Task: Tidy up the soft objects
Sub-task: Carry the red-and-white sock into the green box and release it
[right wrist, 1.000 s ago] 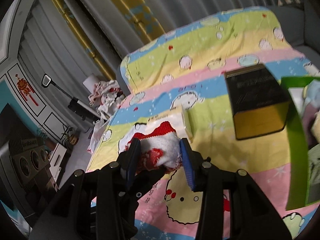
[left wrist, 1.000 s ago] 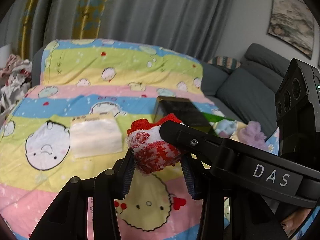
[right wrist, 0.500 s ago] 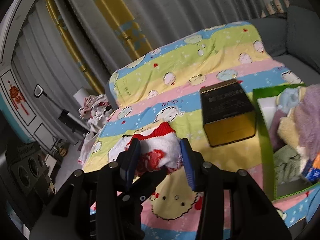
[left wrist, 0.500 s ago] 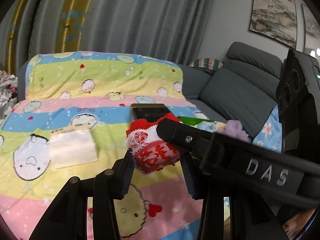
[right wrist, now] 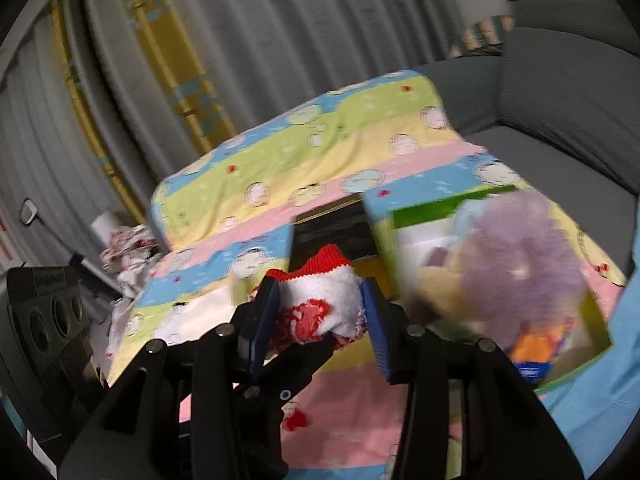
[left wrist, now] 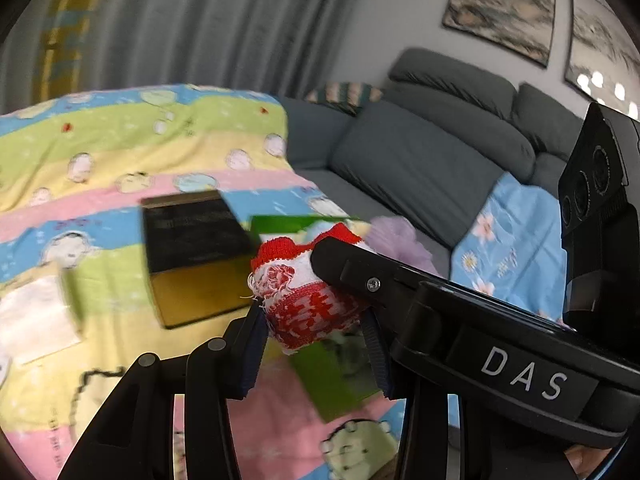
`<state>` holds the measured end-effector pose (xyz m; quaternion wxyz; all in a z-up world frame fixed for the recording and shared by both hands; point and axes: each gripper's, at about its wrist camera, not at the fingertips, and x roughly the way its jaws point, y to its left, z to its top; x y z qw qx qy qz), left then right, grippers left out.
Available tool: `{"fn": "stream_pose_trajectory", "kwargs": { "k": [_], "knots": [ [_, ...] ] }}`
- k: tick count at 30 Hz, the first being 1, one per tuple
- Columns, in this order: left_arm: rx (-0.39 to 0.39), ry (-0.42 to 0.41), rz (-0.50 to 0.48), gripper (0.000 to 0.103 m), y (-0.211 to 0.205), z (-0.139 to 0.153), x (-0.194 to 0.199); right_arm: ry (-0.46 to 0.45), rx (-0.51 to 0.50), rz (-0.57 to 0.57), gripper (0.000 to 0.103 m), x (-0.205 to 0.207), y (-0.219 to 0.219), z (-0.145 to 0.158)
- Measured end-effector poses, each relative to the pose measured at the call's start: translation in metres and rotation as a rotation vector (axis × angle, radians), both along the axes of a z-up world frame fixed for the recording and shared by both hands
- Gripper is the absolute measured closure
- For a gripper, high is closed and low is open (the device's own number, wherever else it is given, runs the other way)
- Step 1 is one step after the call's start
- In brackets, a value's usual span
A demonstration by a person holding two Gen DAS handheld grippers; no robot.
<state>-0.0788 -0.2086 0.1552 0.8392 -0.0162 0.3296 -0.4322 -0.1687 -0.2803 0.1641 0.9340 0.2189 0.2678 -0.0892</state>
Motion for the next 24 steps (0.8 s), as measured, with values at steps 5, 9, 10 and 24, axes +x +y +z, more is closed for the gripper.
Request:
{"fn": "stream_pose_trajectory", "kwargs": {
  "k": [5, 9, 10, 24],
  "knots": [
    [0.028, 0.069, -0.065, 0.058, -0.040, -0.015, -0.002, 0.038, 0.068, -0.056, 0.059, -0.012, -0.042, -0.017],
    [0.058, 0.115, -0.107, 0.058, -0.060, -0.023, -0.005, 0.074, 0.107, -0.108, 0.059, -0.020, -0.063, -0.029],
    [0.063, 0.117, -0.115, 0.058, -0.065, -0.025, -0.007, 0.078, 0.110, -0.119, 0.059, -0.021, -0.065, -0.030],
    [0.185, 0.219, -0.107, 0.058, -0.082, -0.044, 0.000, 0.204, 0.097, -0.142, 0.056, -0.007, -0.070, -0.049]
  ]
}}
